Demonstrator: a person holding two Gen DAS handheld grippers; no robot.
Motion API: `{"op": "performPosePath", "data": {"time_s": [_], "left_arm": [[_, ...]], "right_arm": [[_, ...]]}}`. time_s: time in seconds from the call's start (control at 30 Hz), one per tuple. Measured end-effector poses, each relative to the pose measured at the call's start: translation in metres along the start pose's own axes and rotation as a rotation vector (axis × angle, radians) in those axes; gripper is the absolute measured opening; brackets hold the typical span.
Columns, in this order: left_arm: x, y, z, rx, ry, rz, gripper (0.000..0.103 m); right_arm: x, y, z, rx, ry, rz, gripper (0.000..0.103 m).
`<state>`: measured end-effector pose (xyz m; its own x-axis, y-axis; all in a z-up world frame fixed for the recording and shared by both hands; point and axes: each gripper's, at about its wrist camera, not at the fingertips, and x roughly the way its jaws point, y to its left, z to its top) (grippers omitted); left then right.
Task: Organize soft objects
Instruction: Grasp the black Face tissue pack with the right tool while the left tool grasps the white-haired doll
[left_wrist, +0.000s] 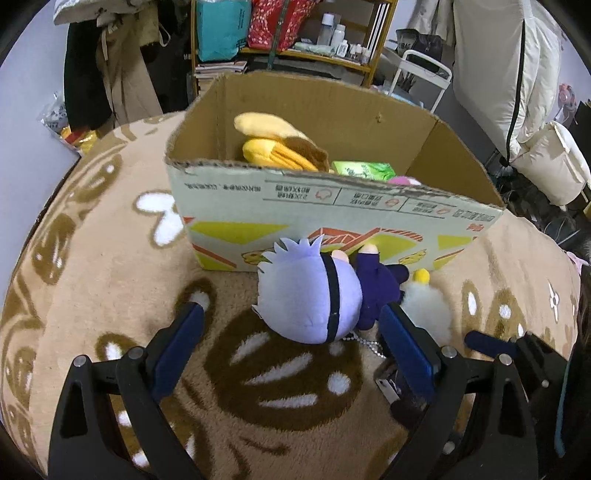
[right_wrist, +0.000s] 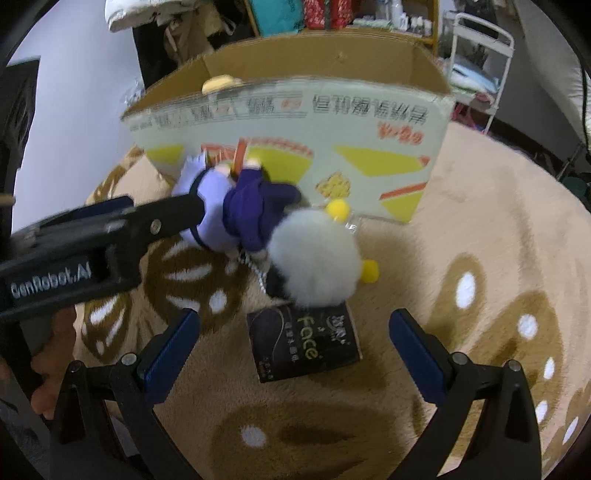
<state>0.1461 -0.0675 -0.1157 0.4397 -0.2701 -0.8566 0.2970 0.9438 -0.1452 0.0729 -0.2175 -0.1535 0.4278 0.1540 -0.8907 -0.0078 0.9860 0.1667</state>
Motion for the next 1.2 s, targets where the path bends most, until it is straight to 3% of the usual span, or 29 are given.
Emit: {"op": "performPosePath", "data": {"time_s": [0.1,0.13,0.17,0.2,0.27,0.47,0.73,0.9,1.2], "left_arm": [[0.008,-0.001,0.000,-0.001,0.012,0.008,0.095],[0.010,-0.001,0.000,-0.001,0.015,0.009,0.095],[0.013,-0.001,0.001,-0.003,0.020,0.009,0.095],[0.015,-0.001,0.001,-0.003,0.021,0.008,0.095],[0.021,0.000,0.002,-0.004,0.024,0.011,0.095],[0.033,0.001,0.005,-0.028,0.029,-0.019,0.094],[0.038,0.003,0.002,-0.071,0.038,-0.140,0.069],[0.031,-0.001,-0.003,-0.062,0.026,-0.115,0.060],[0.006,-0.010,-0.013,-0.010,-0.015,-0.051,0.057]], "right_arm": [[0.015,0.000,-0.003,-0.010,0.063,-0.020,0.102],[0.020,0.000,-0.004,-0.011,0.082,-0.034,0.098],[0.025,-0.001,-0.005,-0.010,0.103,-0.047,0.085],[0.029,-0.004,-0.006,-0.003,0.122,-0.055,0.078],[0.032,-0.008,-0.006,0.011,0.129,-0.068,0.073],[0.028,-0.018,-0.003,0.049,0.120,-0.035,0.073],[0.013,-0.020,-0.004,0.088,0.084,-0.059,0.073],[0.007,-0.018,-0.002,0.108,0.060,-0.080,0.073],[-0.026,-0.021,-0.004,0.147,-0.065,-0.077,0.073]]}}
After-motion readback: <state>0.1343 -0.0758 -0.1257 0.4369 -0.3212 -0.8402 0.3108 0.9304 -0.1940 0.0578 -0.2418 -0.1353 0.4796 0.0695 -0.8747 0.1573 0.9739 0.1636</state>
